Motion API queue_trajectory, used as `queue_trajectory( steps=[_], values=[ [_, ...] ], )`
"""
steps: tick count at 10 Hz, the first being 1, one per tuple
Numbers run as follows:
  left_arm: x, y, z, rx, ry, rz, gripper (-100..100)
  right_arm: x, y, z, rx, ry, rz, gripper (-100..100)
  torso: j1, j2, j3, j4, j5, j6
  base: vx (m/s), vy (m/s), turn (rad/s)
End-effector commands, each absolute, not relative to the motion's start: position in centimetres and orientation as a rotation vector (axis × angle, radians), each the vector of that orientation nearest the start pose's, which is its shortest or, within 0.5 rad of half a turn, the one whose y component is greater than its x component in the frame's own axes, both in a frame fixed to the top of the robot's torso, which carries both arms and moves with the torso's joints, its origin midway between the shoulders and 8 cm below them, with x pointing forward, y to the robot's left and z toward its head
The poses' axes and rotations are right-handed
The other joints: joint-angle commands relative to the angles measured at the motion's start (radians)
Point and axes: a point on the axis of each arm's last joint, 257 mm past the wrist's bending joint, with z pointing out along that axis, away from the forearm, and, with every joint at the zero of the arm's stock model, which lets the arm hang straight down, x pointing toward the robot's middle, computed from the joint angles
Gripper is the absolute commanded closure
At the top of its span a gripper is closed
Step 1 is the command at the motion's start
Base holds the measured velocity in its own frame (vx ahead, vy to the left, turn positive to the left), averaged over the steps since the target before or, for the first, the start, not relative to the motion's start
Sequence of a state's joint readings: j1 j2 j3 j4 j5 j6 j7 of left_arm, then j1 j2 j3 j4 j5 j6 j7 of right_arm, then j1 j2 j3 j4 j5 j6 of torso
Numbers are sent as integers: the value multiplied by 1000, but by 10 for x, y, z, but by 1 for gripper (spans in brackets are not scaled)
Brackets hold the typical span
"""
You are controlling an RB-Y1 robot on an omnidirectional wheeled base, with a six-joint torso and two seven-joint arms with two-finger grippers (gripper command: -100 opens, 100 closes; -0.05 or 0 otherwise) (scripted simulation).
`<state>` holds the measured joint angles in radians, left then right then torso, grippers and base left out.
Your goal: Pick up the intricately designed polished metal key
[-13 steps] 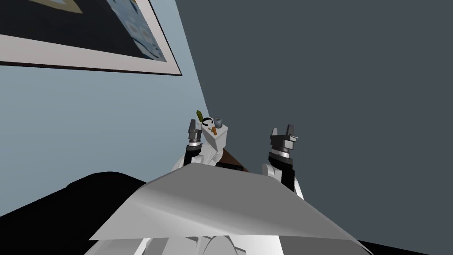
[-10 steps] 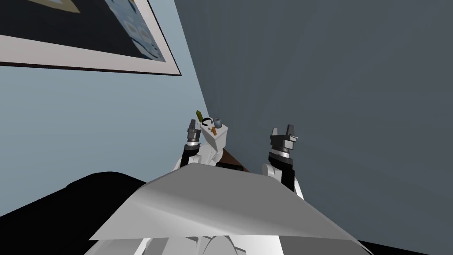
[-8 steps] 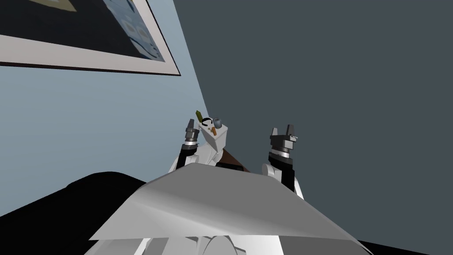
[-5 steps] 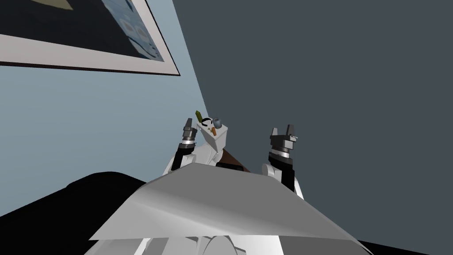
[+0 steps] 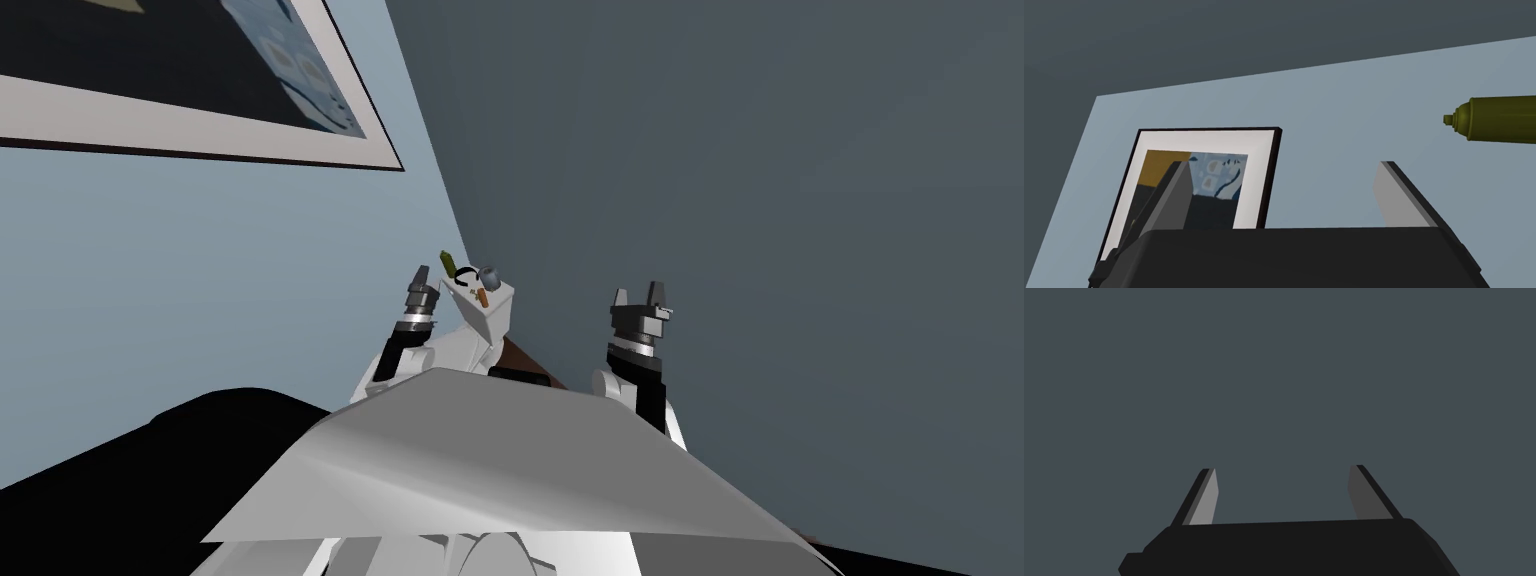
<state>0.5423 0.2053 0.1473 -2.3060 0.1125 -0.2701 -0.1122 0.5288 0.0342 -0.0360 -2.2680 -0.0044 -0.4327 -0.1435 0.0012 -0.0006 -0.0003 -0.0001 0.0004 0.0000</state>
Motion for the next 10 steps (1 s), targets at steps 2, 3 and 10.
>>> queue_trajectory(
  steps=[2,3,10],
  values=[
    [367,350,-17,-738,920,-1024,-100,351,-302,-3,824,600,1363,0,0,0,0,0,0,0,7,16,-52],
    [367,361,-14,-756,926,-1014,-100,351,-302,-3,824,600,1363,0,0,0,0,0,0,0,11,12,-63],
    [374,388,-31,-867,999,-968,-100,351,-302,-3,824,600,1363,0,-1,0,0,0,0,0,10,10,-41]
  ],
)
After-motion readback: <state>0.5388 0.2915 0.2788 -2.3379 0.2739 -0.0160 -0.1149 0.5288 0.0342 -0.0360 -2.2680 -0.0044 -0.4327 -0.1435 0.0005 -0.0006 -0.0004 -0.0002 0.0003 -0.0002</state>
